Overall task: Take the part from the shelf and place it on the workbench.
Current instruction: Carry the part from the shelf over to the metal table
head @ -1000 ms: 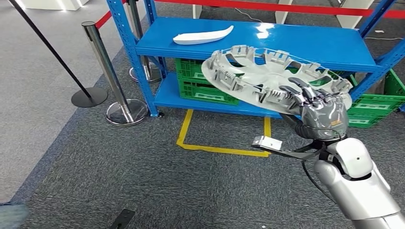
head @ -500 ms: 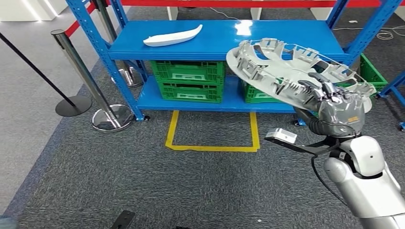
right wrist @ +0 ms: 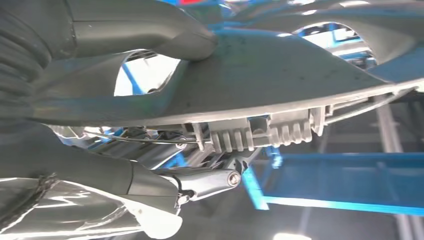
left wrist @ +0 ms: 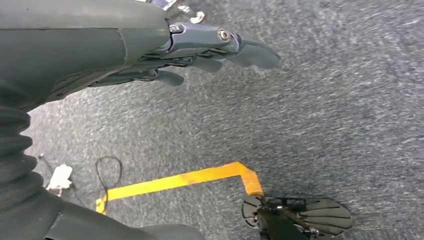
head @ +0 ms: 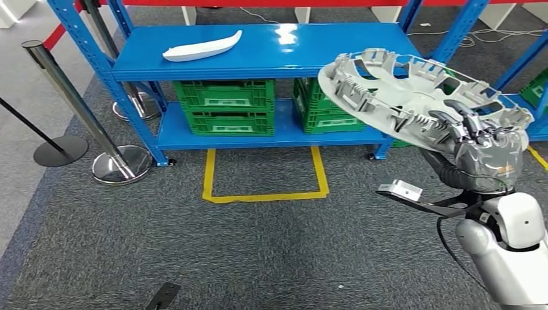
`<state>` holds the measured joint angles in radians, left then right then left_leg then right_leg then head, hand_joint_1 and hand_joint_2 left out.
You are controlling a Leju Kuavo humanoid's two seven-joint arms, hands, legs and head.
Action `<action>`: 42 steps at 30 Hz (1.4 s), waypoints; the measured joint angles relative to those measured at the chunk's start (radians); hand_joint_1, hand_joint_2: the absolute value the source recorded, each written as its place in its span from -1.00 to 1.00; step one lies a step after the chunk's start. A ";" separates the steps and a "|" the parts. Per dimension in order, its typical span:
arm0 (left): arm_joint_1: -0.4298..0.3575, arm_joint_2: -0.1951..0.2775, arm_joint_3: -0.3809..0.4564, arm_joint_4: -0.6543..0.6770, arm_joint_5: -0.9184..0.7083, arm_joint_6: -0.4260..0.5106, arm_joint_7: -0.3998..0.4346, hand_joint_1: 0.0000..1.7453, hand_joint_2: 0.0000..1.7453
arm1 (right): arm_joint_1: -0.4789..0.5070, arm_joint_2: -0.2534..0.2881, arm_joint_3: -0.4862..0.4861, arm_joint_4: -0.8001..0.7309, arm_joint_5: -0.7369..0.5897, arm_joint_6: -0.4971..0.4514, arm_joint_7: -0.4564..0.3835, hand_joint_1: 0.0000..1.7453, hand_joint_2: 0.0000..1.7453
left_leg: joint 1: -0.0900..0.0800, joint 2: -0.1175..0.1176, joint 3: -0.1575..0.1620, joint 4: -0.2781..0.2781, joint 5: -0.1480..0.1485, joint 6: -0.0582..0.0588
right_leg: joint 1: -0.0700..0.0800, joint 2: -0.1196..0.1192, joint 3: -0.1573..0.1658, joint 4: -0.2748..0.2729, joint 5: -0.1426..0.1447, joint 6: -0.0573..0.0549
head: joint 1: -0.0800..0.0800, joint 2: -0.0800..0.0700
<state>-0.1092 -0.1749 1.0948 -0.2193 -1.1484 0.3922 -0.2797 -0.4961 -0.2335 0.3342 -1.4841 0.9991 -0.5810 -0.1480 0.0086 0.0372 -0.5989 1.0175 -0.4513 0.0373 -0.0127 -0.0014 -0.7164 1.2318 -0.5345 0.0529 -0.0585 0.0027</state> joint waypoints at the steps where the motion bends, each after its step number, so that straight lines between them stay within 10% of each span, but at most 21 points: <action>1: 0.000 0.000 0.000 0.000 0.000 0.000 -0.001 -1.00 1.00 | 0.002 -0.003 -0.004 -0.002 0.000 0.000 0.000 1.00 1.00 | 0.000 0.009 0.000 0.001 0.000 -0.001 | 0.001 -0.014 0.042 -0.070 0.029 -0.002 | 0.000 0.000; 4: -0.001 0.000 0.000 0.000 0.000 0.000 -0.002 -1.00 1.00 | 0.002 -0.007 -0.014 -0.012 0.000 -0.001 0.001 1.00 1.00 | -0.009 0.034 -0.001 0.005 0.000 -0.012 | 0.012 -0.054 0.128 -0.218 0.065 -0.019 | -0.001 0.000; 7: -0.001 0.001 0.000 0.000 0.002 0.002 -0.003 -1.00 1.00 | 0.013 -0.011 -0.028 -0.020 -0.001 -0.007 0.001 1.00 1.00 | -0.010 0.051 -0.001 0.008 -0.001 -0.026 | 0.012 -0.031 0.123 -0.224 0.071 -0.039 | -0.001 0.000; 12: 0.002 0.006 0.003 0.000 0.009 0.004 -0.003 -1.00 1.00 | 0.046 -0.014 -0.053 -0.041 -0.010 -0.032 -0.003 1.00 1.00 | -0.004 -0.026 -0.084 0.231 -0.136 -0.046 | 0.005 0.012 0.117 -0.228 0.084 -0.059 | -0.006 0.000; 14: 0.004 0.008 0.006 0.000 0.010 0.004 -0.003 -1.00 1.00 | 0.060 -0.014 -0.060 -0.046 -0.011 -0.038 -0.006 1.00 1.00 | -0.004 -0.030 -0.099 0.284 -0.144 -0.044 | 0.006 0.035 0.114 -0.226 0.086 -0.060 | -0.006 0.000; 18: 0.003 0.013 0.012 0.000 0.011 0.004 -0.003 -1.00 1.00 | 0.077 -0.014 -0.072 -0.061 -0.013 -0.042 -0.015 1.00 1.00 | -0.003 -0.093 0.009 0.068 -0.035 -0.022 | 0.006 0.082 0.108 -0.219 0.091 -0.053 | -0.005 0.000; 20: 0.002 0.016 0.015 0.000 0.011 0.005 -0.003 -1.00 1.00 | 0.081 -0.015 -0.079 -0.069 -0.014 -0.047 -0.016 1.00 1.00 | -0.004 -0.122 0.030 0.015 -0.027 -0.015 | 0.000 0.103 0.095 -0.217 0.099 -0.040 | -0.008 0.000; 22: 0.000 0.016 0.016 0.000 0.010 0.006 -0.003 -1.00 1.00 | 0.087 -0.018 -0.086 -0.077 -0.015 -0.050 -0.016 1.00 1.00 | -0.004 -0.103 0.030 0.002 -0.023 -0.012 | -0.005 0.119 0.083 -0.220 0.106 -0.026 | -0.011 0.000; 26: -0.002 0.017 0.016 0.000 0.010 0.009 -0.003 -1.00 1.00 | 0.097 -0.026 -0.100 -0.091 -0.017 -0.053 -0.018 1.00 1.00 | 0.003 -0.054 0.034 -0.018 -0.009 0.001 | 0.000 0.030 0.013 -0.089 0.029 -0.009 | 0.000 0.000; 29: 0.001 0.017 0.017 0.000 0.010 0.008 -0.003 -1.00 1.00 | 0.108 -0.027 -0.106 -0.092 -0.019 -0.055 -0.018 1.00 1.00 | 0.003 -0.015 0.032 -0.018 -0.009 0.000 | -0.006 0.007 -0.049 0.054 -0.019 0.005 | 0.002 0.000; 34: -0.001 0.018 0.017 0.000 0.010 0.008 -0.003 -1.00 1.00 | 0.117 -0.028 -0.122 -0.102 -0.024 -0.057 -0.021 1.00 1.00 | -0.004 0.037 0.031 -0.009 -0.018 -0.017 | -0.003 -0.057 0.103 -0.209 0.081 -0.003 | 0.001 0.000; 37: -0.002 0.019 0.018 0.000 0.011 0.008 -0.003 -1.00 1.00 | 0.122 -0.029 -0.131 -0.107 -0.025 -0.059 -0.026 1.00 1.00 | -0.008 0.059 0.032 -0.007 -0.019 -0.033 | 0.003 -0.038 0.108 -0.223 0.085 -0.029 | -0.001 0.000; 42: -0.001 0.020 0.019 0.000 0.011 0.008 -0.003 -1.00 1.00 | 0.129 -0.029 -0.136 -0.113 -0.026 -0.060 -0.034 1.00 1.00 | -0.001 -0.019 -0.046 0.190 -0.140 -0.049 | -0.001 0.007 0.105 -0.227 0.093 -0.054 | -0.006 0.000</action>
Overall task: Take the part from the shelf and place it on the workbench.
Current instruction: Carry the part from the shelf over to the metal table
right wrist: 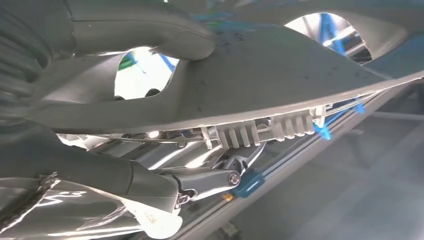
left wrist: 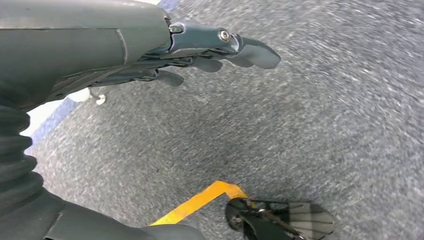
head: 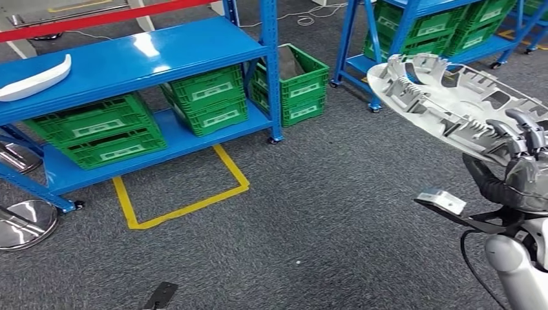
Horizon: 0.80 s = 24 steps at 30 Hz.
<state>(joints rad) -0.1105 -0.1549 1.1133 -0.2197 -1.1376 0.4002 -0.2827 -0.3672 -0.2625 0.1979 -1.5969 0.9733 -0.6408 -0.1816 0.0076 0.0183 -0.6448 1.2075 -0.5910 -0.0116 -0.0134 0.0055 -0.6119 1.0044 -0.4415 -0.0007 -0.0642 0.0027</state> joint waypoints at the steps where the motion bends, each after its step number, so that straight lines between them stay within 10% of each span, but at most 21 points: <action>1: 0.002 0.000 0.000 0.000 0.000 0.000 0.000 -1.00 1.00 | 0.002 0.000 0.000 0.000 0.000 0.000 0.000 1.00 1.00 | 0.000 -0.008 -0.027 0.062 -0.022 0.001 | 0.002 0.012 0.000 0.000 0.001 -0.002 | 0.000 0.000; 3: 0.004 0.000 0.001 0.000 0.002 0.000 0.000 -1.00 1.00 | 0.006 0.000 0.000 0.000 0.000 0.000 0.000 1.00 1.00 | -0.001 -0.014 -0.037 0.089 -0.009 0.007 | 0.005 0.037 -0.001 0.002 0.002 -0.003 | 0.000 0.000; 7: 0.002 0.003 0.002 0.000 0.005 -0.001 0.000 -1.00 1.00 | 0.013 0.000 -0.009 -0.009 -0.002 -0.003 0.000 1.00 1.00 | -0.002 -0.073 0.068 -0.144 0.108 0.034 | 0.008 0.082 -0.005 0.007 0.005 0.002 | 0.001 0.000; 11: 0.000 0.002 0.004 0.000 0.007 -0.002 0.000 -1.00 1.00 | 0.022 -0.004 -0.028 -0.020 -0.005 -0.011 0.000 1.00 1.00 | -0.003 -0.065 0.084 -0.194 0.114 0.038 | 0.000 0.111 -0.026 0.006 0.017 0.027 | 0.000 0.000; 15: 0.000 -0.002 0.004 0.000 0.006 -0.003 0.000 -1.00 1.00 | 0.024 -0.011 -0.034 -0.027 0.003 -0.013 -0.004 1.00 1.00 | 0.001 -0.018 0.088 -0.210 0.125 0.047 | 0.001 0.015 -0.111 0.170 -0.072 0.048 | 0.011 0.000; 18: 0.002 -0.004 0.004 0.000 0.007 -0.005 0.000 -1.00 1.00 | 0.033 -0.011 -0.030 -0.028 0.036 -0.016 -0.006 1.00 1.00 | 0.001 0.018 0.087 -0.209 0.123 0.045 | -0.006 -0.003 -0.158 0.276 -0.095 0.060 | 0.011 0.000; 21: 0.000 -0.006 0.004 0.000 0.007 -0.006 0.000 -1.00 1.00 | 0.038 -0.009 -0.023 -0.035 0.063 -0.018 -0.005 1.00 1.00 | -0.001 0.047 0.089 -0.205 0.116 0.034 | -0.008 -0.042 -0.057 0.099 -0.019 0.063 | 0.011 0.000; 24: -0.001 -0.005 0.005 0.000 0.007 -0.006 0.000 -1.00 1.00 | 0.041 -0.006 -0.017 -0.046 0.075 -0.021 -0.006 1.00 1.00 | -0.009 0.069 0.090 -0.199 0.110 0.020 | 0.000 -0.059 -0.007 0.012 -0.007 0.037 | 0.009 0.000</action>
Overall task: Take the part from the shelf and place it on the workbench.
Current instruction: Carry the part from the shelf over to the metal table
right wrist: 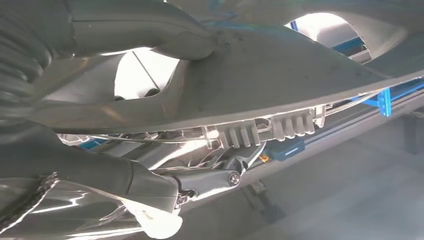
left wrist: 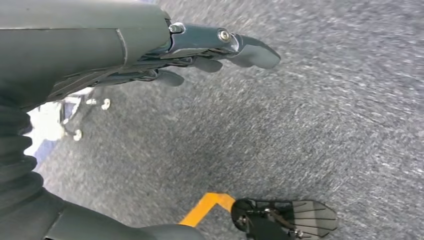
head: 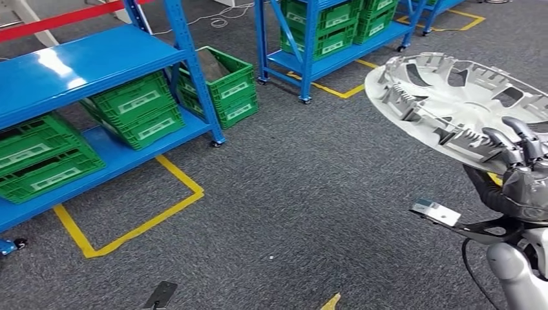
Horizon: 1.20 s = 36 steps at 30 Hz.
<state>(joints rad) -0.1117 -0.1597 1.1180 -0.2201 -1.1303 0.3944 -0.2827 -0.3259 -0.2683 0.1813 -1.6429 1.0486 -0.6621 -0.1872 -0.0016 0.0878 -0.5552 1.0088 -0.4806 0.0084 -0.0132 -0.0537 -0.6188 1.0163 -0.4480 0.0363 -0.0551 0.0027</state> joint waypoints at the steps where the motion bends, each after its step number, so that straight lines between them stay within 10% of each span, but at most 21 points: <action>1: 0.000 0.000 0.000 0.000 0.000 0.000 0.000 -1.00 1.00 | 0.002 0.000 0.001 -0.003 0.002 -0.001 0.000 1.00 1.00 | 0.001 0.008 0.001 0.001 -0.001 -0.003 | 0.000 0.012 -0.003 0.000 0.002 -0.010 | -0.001 0.000; 4: -0.002 -0.001 0.000 0.000 0.000 0.000 0.000 -1.00 1.00 | 0.005 0.001 0.004 -0.012 0.004 -0.002 0.000 1.00 1.00 | 0.008 -0.021 -0.012 0.044 -0.039 -0.017 | -0.001 0.038 -0.005 -0.002 0.006 -0.030 | -0.002 0.000; 7: 0.001 -0.001 0.001 0.000 0.000 0.000 0.000 -1.00 1.00 | 0.006 0.004 0.008 -0.016 0.005 -0.002 0.001 1.00 1.00 | 0.010 -0.076 -0.093 0.233 -0.135 -0.018 | 0.003 0.067 -0.007 -0.002 0.008 -0.041 | -0.003 0.000; 9: 0.005 -0.001 0.001 0.000 0.000 0.000 0.000 -1.00 1.00 | 0.007 0.006 0.009 -0.016 0.005 -0.002 0.001 1.00 1.00 | 0.008 -0.082 -0.124 0.297 -0.141 -0.011 | 0.009 0.094 -0.007 -0.002 0.010 -0.044 | -0.003 0.000; 13: 0.003 0.001 0.001 0.000 0.000 -0.001 0.000 -1.00 1.00 | 0.008 0.008 0.015 -0.019 0.006 -0.001 0.000 1.00 1.00 | 0.002 -0.139 -0.031 0.081 -0.016 0.022 | 0.013 0.143 -0.008 -0.001 0.015 -0.043 | -0.001 0.000; 17: 0.002 0.002 0.001 0.000 0.000 -0.001 0.000 -1.00 1.00 | 0.008 0.009 0.018 -0.023 0.006 -0.003 0.000 1.00 1.00 | -0.001 -0.145 -0.004 0.008 -0.002 0.025 | 0.005 0.182 -0.026 -0.002 0.028 -0.021 | -0.004 0.000; 24: 0.003 -0.001 0.002 0.000 0.002 -0.003 0.000 -1.00 1.00 | 0.022 0.010 0.031 -0.035 0.019 -0.006 0.000 1.00 1.00 | 0.004 -0.058 0.002 -0.011 0.008 0.030 | -0.002 0.062 -0.159 0.273 -0.102 0.009 | 0.005 0.000; 27: 0.003 -0.001 0.002 0.000 0.003 -0.003 0.000 -1.00 1.00 | 0.038 0.010 0.038 -0.044 0.032 -0.009 0.002 1.00 1.00 | 0.005 -0.025 0.005 -0.008 0.001 0.018 | -0.010 0.022 -0.076 0.131 -0.034 0.020 | 0.005 0.000; 30: 0.002 0.000 0.002 0.000 0.005 -0.002 0.000 -1.00 1.00 | 0.045 0.011 0.046 -0.054 0.040 -0.014 0.002 1.00 1.00 | -0.005 0.002 0.007 0.002 -0.011 0.001 | -0.005 -0.023 -0.005 0.010 -0.010 0.004 | 0.002 0.000; 33: 0.001 0.000 0.002 0.000 0.008 -0.001 0.001 -1.00 1.00 | 0.054 0.011 0.051 -0.064 0.047 -0.017 0.002 1.00 1.00 | -0.002 0.020 0.011 0.007 -0.020 -0.010 | -0.001 0.010 -0.008 0.011 -0.009 -0.021 | -0.003 0.000; 36: 0.000 0.000 0.002 0.000 0.009 0.000 0.001 -1.00 1.00 | 0.061 0.013 0.054 -0.080 0.062 -0.018 0.002 1.00 1.00 | 0.006 -0.044 -0.033 0.113 -0.089 -0.019 | -0.002 0.042 -0.006 0.009 -0.008 -0.037 | -0.006 0.000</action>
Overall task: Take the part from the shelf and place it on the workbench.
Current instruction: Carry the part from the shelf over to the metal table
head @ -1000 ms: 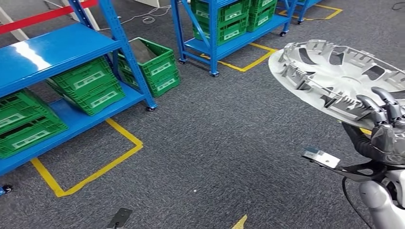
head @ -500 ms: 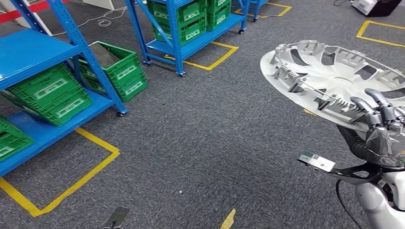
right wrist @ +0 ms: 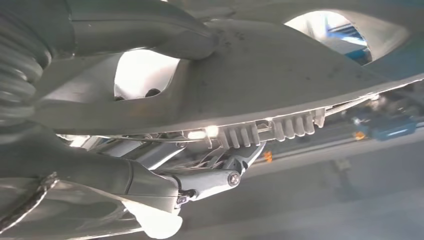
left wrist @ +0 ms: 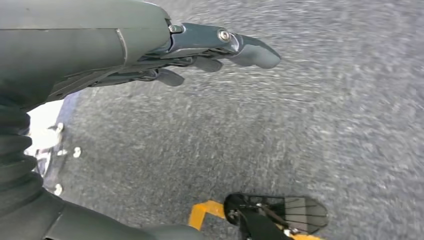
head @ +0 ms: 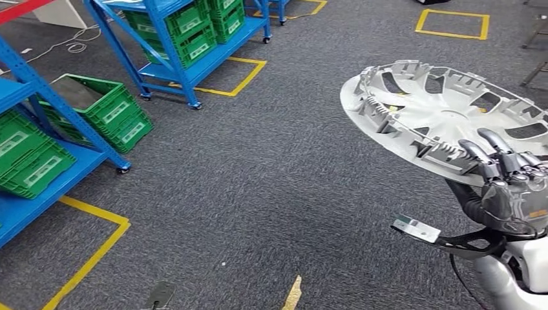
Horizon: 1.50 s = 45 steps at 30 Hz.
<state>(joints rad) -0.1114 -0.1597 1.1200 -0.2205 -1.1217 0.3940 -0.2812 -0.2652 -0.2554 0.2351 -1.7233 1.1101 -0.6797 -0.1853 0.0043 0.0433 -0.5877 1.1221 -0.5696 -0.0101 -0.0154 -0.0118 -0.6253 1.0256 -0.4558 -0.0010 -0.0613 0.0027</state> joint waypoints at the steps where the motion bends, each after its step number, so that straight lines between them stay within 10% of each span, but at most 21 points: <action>1: 0.002 0.000 0.000 0.000 0.000 0.000 0.001 -1.00 1.00 | 0.003 0.002 0.000 -0.005 0.006 0.000 0.000 1.00 1.00 | 0.000 -0.020 -0.032 0.068 -0.031 0.001 | 0.002 0.012 0.000 0.000 0.000 -0.003 | -0.001 0.000; 4: 0.007 -0.001 0.001 0.000 0.000 0.001 0.003 -1.00 1.00 | 0.019 0.012 0.002 -0.020 0.021 0.000 -0.001 1.00 1.00 | -0.001 -0.037 -0.087 0.165 -0.039 0.011 | 0.009 0.055 0.002 0.000 0.000 -0.007 | -0.001 0.000; 8: 0.006 0.002 0.002 0.000 0.000 0.002 0.003 -1.00 1.00 | 0.039 0.022 0.004 -0.041 0.031 0.000 -0.012 1.00 1.00 | -0.007 -0.106 -0.009 -0.039 0.089 0.038 | 0.012 0.106 0.004 0.001 0.002 -0.004 | 0.000 0.000; 12: 0.004 0.002 0.003 0.000 0.000 0.003 0.003 -1.00 1.00 | 0.057 0.028 0.003 -0.061 0.034 -0.002 -0.019 1.00 1.00 | -0.008 -0.103 0.015 -0.100 0.092 0.038 | 0.004 0.138 -0.015 0.001 0.011 0.016 | -0.003 0.000; 18: 0.005 -0.001 0.003 0.000 -0.001 0.004 0.004 -1.00 1.00 | 0.072 0.033 -0.001 -0.074 0.032 -0.002 -0.033 1.00 1.00 | -0.006 -0.027 0.021 -0.120 0.101 0.046 | 0.005 0.021 -0.144 0.263 -0.117 0.040 | 0.003 0.000; 20: 0.007 -0.001 0.003 0.000 -0.001 0.005 0.007 -1.00 1.00 | 0.083 0.038 -0.005 -0.081 0.031 -0.002 -0.047 1.00 1.00 | -0.005 -0.001 0.021 -0.119 0.099 0.043 | 0.000 0.011 -0.126 0.238 -0.090 0.046 | 0.003 0.000; 22: 0.005 -0.003 0.003 0.000 -0.001 0.005 0.008 -1.00 1.00 | 0.088 0.042 -0.006 -0.088 0.030 -0.002 -0.053 1.00 1.00 | -0.006 0.022 0.023 -0.116 0.093 0.035 | 0.000 -0.022 -0.044 0.099 -0.036 0.050 | 0.003 0.000; 27: 0.002 -0.003 0.004 0.000 -0.001 0.006 0.009 -1.00 1.00 | 0.101 0.057 -0.015 -0.104 0.031 -0.002 -0.076 1.00 1.00 | -0.010 0.055 0.026 -0.104 0.083 0.010 | 0.007 -0.024 0.013 -0.002 -0.014 0.016 | -0.002 0.000; 34: 0.008 -0.004 0.005 0.000 -0.002 0.007 0.008 -1.00 1.00 | 0.166 0.112 -0.044 -0.174 0.031 -0.003 -0.164 1.00 1.00 | -0.002 -0.036 -0.100 0.184 -0.051 0.003 | 0.012 0.052 0.015 -0.004 -0.008 -0.009 | -0.005 0.000; 40: 0.008 -0.002 0.006 0.000 -0.003 0.006 -0.003 -1.00 1.00 | 0.200 0.134 -0.066 -0.203 0.024 -0.003 -0.182 1.00 1.00 | -0.008 -0.132 0.016 -0.091 0.086 0.032 | 0.012 0.125 0.005 -0.002 0.001 -0.001 | -0.004 0.000; 42: 0.007 -0.002 0.006 0.000 -0.003 0.005 -0.006 -1.00 1.00 | 0.211 0.139 -0.078 -0.213 0.016 -0.004 -0.194 1.00 1.00 | -0.008 -0.119 0.021 -0.106 0.087 0.033 | 0.007 0.146 -0.004 -0.005 0.007 0.011 | -0.006 0.000; 45: 0.006 -0.002 0.006 0.000 -0.002 0.005 -0.008 -1.00 1.00 | 0.229 0.143 -0.099 -0.227 0.003 -0.004 -0.214 1.00 1.00 | -0.005 -0.079 0.028 -0.129 0.101 0.040 | 0.011 0.085 -0.041 0.050 -0.032 0.021 | -0.002 0.000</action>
<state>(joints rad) -0.1058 -0.1617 1.1261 -0.2205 -1.1242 0.3986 -0.2896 -0.0361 -0.1123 0.1365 -1.9507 1.1129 -0.6839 -0.3997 -0.0004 -0.0357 -0.5596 0.9928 -0.4685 0.0302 -0.0046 0.0732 -0.6663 1.0757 -0.4877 0.0205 -0.0633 0.0027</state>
